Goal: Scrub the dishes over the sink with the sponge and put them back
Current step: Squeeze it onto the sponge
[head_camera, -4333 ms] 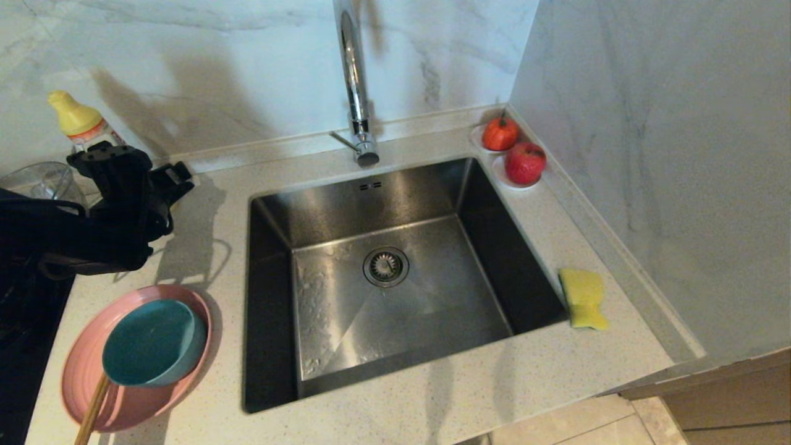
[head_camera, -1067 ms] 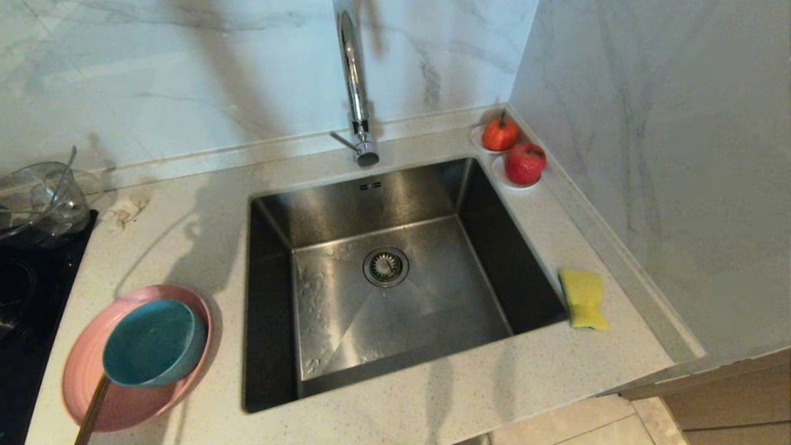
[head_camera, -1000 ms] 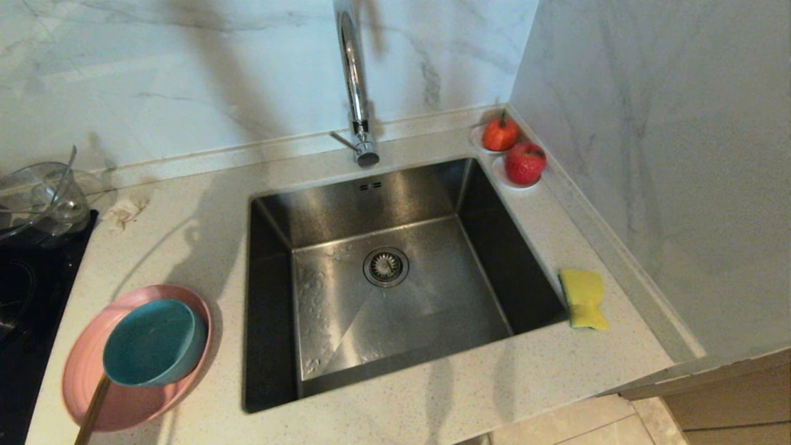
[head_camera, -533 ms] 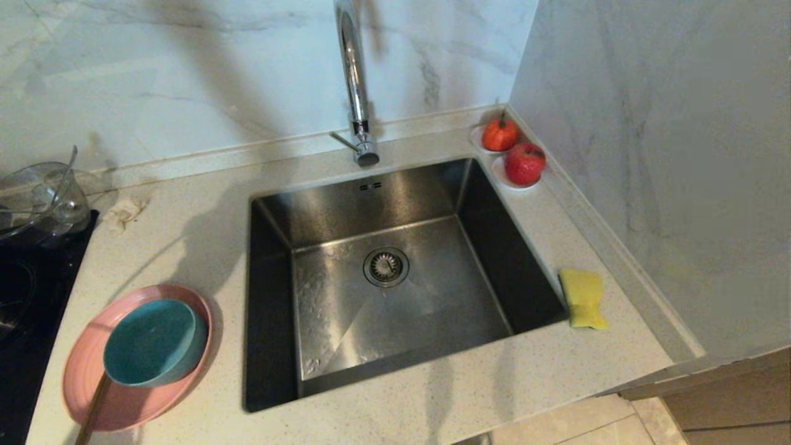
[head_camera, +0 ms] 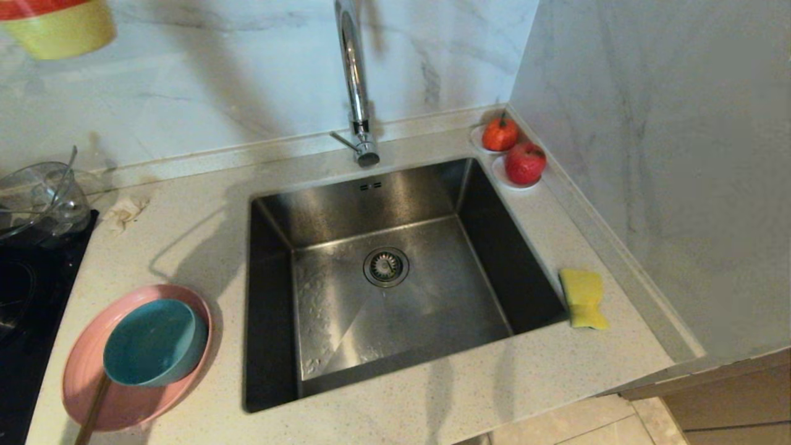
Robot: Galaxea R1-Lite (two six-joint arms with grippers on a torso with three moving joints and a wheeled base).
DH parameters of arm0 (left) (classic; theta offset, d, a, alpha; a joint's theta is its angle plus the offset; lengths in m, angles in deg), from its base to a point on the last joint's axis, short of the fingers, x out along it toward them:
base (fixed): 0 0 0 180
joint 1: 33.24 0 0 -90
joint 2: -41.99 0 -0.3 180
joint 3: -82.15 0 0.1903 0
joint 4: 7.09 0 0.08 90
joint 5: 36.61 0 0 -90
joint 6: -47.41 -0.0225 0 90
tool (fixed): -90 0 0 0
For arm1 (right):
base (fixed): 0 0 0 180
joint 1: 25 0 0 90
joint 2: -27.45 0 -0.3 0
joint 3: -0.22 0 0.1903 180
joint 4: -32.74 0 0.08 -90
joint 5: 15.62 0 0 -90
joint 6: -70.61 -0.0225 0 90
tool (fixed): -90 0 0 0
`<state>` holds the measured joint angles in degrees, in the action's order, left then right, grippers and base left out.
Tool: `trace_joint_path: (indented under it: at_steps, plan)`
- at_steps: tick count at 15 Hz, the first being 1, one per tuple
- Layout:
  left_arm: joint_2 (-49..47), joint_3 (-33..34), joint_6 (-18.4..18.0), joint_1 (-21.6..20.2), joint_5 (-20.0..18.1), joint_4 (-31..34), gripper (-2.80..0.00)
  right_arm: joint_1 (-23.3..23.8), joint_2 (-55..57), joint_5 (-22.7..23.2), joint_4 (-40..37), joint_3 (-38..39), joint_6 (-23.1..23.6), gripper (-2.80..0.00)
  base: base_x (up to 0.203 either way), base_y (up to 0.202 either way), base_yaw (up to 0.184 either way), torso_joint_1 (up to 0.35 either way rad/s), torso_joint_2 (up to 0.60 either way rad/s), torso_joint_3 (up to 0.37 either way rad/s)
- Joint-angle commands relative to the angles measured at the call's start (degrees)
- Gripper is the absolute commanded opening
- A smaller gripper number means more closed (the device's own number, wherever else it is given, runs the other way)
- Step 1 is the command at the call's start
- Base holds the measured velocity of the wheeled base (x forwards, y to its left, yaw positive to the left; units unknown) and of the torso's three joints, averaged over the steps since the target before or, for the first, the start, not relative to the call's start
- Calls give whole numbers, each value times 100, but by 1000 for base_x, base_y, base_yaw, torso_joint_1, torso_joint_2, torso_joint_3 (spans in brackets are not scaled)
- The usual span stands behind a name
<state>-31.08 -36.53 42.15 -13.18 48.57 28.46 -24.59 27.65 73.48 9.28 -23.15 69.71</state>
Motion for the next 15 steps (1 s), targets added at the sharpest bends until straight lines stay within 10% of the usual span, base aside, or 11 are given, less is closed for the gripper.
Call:
trace_joint_path:
  at_steps: [1,15]
  plan:
    - [-809,-485,78,624,298,-100,-280,0,-3,2,1,9,2,-280,0,0,0,0,0,0]
    - [-1642,-1051,104,2877,675,-32,-280,-5,-3,2,1,0,-5,-280,0,0,0,0,0,0]
